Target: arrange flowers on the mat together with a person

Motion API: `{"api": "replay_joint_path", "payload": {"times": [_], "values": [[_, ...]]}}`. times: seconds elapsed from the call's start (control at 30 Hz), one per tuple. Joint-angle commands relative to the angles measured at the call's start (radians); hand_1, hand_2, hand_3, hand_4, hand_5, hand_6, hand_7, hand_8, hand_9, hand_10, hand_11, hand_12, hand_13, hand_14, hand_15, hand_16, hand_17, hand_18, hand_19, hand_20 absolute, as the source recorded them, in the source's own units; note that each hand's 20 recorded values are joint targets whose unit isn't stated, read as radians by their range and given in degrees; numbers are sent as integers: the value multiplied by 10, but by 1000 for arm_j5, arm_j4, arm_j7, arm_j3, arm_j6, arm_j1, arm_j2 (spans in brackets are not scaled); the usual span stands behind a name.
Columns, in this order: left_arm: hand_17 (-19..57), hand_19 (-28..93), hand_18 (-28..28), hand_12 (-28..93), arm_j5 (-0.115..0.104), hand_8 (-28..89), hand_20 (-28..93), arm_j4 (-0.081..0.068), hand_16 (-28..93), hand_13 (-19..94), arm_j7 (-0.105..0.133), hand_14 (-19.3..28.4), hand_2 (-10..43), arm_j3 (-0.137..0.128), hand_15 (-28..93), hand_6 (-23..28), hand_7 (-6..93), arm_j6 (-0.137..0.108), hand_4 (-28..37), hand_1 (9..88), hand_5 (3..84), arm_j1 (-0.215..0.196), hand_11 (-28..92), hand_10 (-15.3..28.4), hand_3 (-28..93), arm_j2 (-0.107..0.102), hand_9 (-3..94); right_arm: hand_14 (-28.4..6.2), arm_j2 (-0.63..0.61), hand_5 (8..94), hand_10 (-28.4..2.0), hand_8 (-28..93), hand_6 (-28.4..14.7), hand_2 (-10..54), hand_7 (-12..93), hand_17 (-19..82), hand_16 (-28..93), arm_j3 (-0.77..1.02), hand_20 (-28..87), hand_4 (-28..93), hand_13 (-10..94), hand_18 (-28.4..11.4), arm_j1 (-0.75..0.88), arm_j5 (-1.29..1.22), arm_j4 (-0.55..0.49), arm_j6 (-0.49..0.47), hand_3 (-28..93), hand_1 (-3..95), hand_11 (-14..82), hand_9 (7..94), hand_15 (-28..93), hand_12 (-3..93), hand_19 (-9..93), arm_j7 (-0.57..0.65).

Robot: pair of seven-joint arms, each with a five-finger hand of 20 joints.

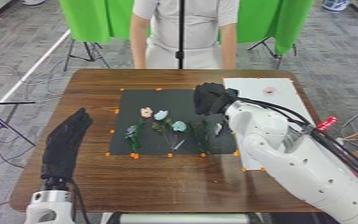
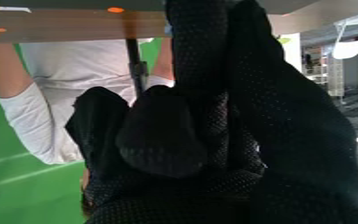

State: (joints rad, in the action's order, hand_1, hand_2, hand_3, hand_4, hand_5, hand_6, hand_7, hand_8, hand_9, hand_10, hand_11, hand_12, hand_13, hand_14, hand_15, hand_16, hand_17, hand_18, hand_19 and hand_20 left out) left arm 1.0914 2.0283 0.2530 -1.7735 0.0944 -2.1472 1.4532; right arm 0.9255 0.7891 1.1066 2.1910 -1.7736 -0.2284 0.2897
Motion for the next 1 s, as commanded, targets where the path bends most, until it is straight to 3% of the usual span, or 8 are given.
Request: {"api": "replay_joint_path", "payload": {"times": [0.03, 0.23, 0.3, 0.4, 0.77, 1.0], "values": [[46, 12, 109, 182, 3, -42, 169, -1, 54, 294, -13, 147, -57, -3, 75, 37, 88, 9, -180, 237, 456, -8, 85, 117, 670, 8, 381, -27, 6, 762, -88, 64, 27, -95, 215, 503, 344, -1, 585, -238, 840, -187, 13, 34, 12, -4, 576, 574, 103, 879, 698, 427, 932, -6], [45, 11, 109, 181, 3, -43, 169, -3, 54, 294, -13, 149, -56, -1, 75, 38, 87, 9, -180, 238, 456, -4, 86, 119, 670, 7, 383, -37, 10, 680, -104, -11, 34, -95, 206, 474, 341, -2, 563, -248, 813, -192, 16, 57, 14, -28, 646, 512, 173, 795, 698, 363, 932, -15], [45, 11, 109, 180, 3, -42, 168, -2, 54, 295, -13, 149, -55, -2, 75, 37, 87, 10, -180, 238, 456, -5, 86, 118, 668, 7, 383, -41, 9, 655, -115, -96, 35, -95, 201, 463, 340, -1, 552, -258, 805, -197, 19, 54, 14, -29, 694, 476, 215, 758, 693, 309, 932, -14], [45, 11, 109, 180, 3, -42, 168, -1, 54, 298, -12, 149, -56, -1, 76, 34, 90, 9, -179, 239, 456, -6, 86, 118, 669, 8, 383, -49, 11, 629, -128, -116, 35, -95, 194, 448, 337, 3, 540, -260, 790, -201, 21, 68, 20, -41, 730, 444, 242, 723, 688, 243, 932, -21], [45, 12, 109, 177, 4, -46, 166, -4, 51, 303, -16, 142, -61, -2, 79, 30, 99, 14, -184, 237, 454, -3, 94, 112, 675, 7, 388, -60, -3, 615, -135, -119, 42, -95, 183, 427, 331, 7, 524, -271, 773, -209, 34, 52, 9, -64, 755, 423, 227, 694, 689, 228, 932, -10], [40, 11, 115, 176, 4, -47, 168, -3, 56, 305, -19, 145, -61, -3, 83, 30, 100, 19, -185, 236, 453, -4, 95, 112, 675, 5, 389, -67, -9, 594, -149, -129, 52, -95, 166, 420, 318, 13, 512, -262, 778, -216, 39, 45, -2, -62, 741, 404, 123, 664, 654, 174, 928, -6]]}}
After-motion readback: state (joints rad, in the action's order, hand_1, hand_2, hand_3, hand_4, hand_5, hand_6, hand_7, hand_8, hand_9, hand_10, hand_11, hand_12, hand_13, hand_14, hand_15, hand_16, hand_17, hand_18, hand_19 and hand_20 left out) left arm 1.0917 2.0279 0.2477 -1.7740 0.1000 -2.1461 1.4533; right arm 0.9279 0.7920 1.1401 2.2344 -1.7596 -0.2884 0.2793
